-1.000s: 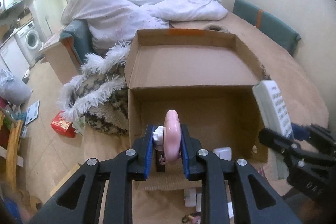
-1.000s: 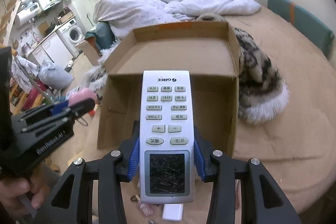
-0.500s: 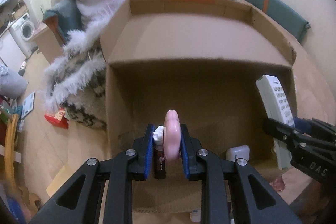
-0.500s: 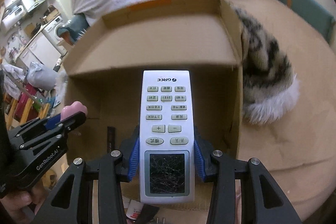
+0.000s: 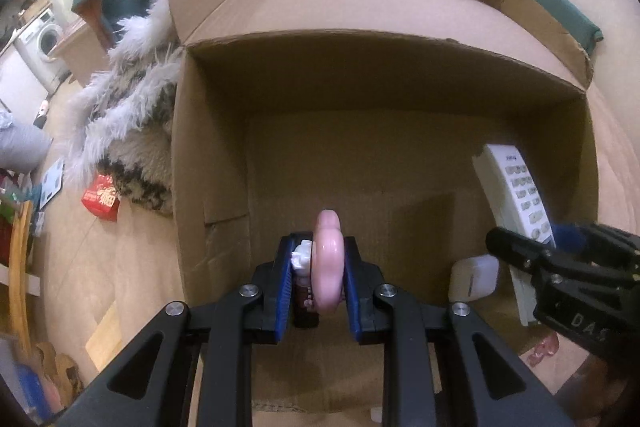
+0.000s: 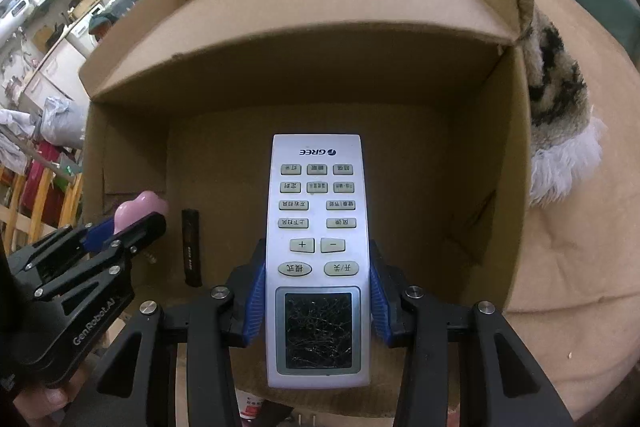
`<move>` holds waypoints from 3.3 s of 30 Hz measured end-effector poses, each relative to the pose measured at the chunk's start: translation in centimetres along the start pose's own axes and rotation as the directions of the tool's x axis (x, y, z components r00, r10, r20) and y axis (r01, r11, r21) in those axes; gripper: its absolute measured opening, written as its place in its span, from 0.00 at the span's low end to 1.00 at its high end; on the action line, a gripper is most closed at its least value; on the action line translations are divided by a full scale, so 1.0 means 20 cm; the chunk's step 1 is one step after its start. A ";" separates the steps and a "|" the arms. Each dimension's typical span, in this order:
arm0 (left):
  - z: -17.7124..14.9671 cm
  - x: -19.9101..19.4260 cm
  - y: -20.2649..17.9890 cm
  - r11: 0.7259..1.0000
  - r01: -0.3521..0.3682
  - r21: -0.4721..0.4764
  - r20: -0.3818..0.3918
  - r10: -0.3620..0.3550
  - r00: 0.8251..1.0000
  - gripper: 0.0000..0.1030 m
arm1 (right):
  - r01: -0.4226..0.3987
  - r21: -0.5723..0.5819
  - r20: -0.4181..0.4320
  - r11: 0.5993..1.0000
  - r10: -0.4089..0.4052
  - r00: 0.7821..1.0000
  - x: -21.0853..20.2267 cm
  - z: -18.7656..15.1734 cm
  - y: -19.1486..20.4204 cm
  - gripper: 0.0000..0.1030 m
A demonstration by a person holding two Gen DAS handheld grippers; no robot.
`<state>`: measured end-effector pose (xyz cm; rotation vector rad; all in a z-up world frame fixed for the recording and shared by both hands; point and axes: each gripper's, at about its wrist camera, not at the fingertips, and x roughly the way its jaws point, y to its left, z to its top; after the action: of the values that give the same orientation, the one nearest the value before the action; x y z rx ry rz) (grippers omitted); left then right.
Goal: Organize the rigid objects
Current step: 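Carry the pink heart item and white remote into the box with both grippers, then open both grippers to release the remote and pink heart item in the box, then withdraw both grippers from the box toward the remaining items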
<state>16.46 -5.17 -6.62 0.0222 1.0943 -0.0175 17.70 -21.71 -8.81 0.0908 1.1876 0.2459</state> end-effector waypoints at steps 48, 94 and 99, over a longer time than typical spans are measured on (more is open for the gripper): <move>0.02 -0.01 -0.02 0.999 -0.052 0.006 0.031 0.052 0.998 0.59 | -0.046 0.083 0.156 0.995 0.033 0.987 -0.05 0.12 0.03 1.00; -0.37 -0.46 0.08 0.992 -0.117 0.039 0.147 0.110 0.983 0.65 | -0.003 -0.069 0.235 0.998 0.019 0.972 -0.49 -0.33 0.10 1.00; -0.36 -0.42 0.16 0.996 -0.052 -0.075 0.098 0.059 0.993 0.65 | -0.022 -0.029 0.233 0.999 0.029 0.972 -0.49 -0.36 0.04 1.00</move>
<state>6.22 -1.74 -2.47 -0.0136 0.9926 0.0704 7.38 -23.75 -2.42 0.1090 0.9489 0.2660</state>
